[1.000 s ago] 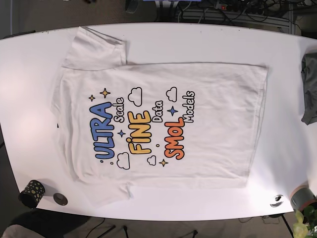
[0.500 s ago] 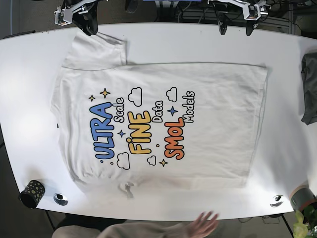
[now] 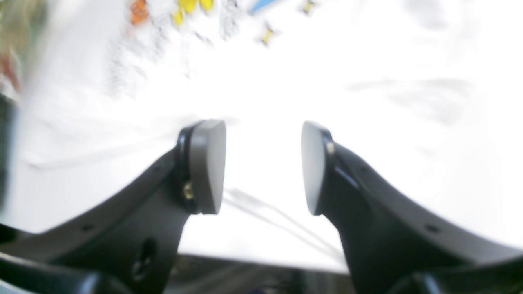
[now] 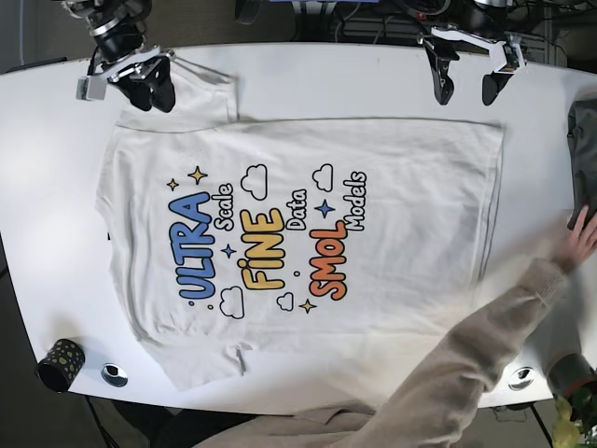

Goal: Fold the T-shirt properly
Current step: 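Lower both grippers toward the white shirt's shoulder corners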

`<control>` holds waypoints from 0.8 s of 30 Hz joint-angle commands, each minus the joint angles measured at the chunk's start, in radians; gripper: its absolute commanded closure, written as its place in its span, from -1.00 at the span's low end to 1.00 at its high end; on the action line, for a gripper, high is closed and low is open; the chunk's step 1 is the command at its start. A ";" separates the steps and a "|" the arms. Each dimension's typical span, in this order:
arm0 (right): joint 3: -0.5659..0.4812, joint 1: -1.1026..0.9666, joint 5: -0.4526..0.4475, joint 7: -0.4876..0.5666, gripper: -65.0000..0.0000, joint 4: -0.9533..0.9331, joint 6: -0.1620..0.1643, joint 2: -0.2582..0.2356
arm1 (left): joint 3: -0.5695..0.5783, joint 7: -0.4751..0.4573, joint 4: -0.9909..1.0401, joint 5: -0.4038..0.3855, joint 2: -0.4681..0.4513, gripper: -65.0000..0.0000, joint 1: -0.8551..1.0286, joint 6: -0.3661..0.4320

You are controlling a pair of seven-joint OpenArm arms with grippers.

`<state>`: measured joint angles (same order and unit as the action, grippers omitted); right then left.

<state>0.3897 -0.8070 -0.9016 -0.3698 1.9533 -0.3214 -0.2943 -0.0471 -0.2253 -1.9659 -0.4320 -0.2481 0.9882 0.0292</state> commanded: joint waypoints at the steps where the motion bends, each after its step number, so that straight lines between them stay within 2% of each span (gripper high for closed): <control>1: 0.051 0.024 -0.070 -0.059 0.10 0.014 -0.022 -0.010 | -0.003 -0.023 -0.006 -0.012 -0.006 -0.41 0.005 -0.001; 4: 0.133 0.077 -0.138 -0.200 0.10 0.013 -0.084 -0.004 | -0.003 -0.021 -0.002 -0.011 -0.006 -0.41 -0.009 -0.001; 5: 0.159 0.094 -0.158 -0.246 0.10 0.013 -0.095 -0.001 | -0.003 -0.021 -0.002 -0.011 -0.006 -0.41 -0.013 -0.001; 7: 0.211 0.134 -0.195 -0.340 0.10 0.011 -0.104 0.010 | -0.003 -0.021 -0.002 -0.011 -0.006 -0.41 -0.019 -0.001; 10: 0.291 0.177 -0.218 -0.444 0.10 -0.007 -0.109 0.051 | -0.003 -0.021 -0.002 -0.009 -0.006 -0.41 -0.021 -0.001; 15: 0.415 0.278 -0.215 -0.627 0.12 -0.125 -0.132 0.085 | -0.001 -0.021 -0.002 -0.009 -0.006 -0.41 -0.024 -0.001; 19: 0.441 0.298 -0.215 -0.674 0.12 -0.208 -0.167 0.085 | -0.003 -0.006 0.001 -0.009 -0.006 -0.41 -0.047 -0.001; 24: 0.449 0.292 -0.210 -0.674 0.13 -0.245 -0.167 0.088 | -0.015 0.053 0.012 -0.009 -0.007 -0.41 -0.071 -0.001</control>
<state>0.8307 -0.5102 -1.0916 -1.0580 1.7061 -0.4767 -0.1917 -0.0502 -0.1608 -1.9408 -0.4427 -0.2501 0.9154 0.0296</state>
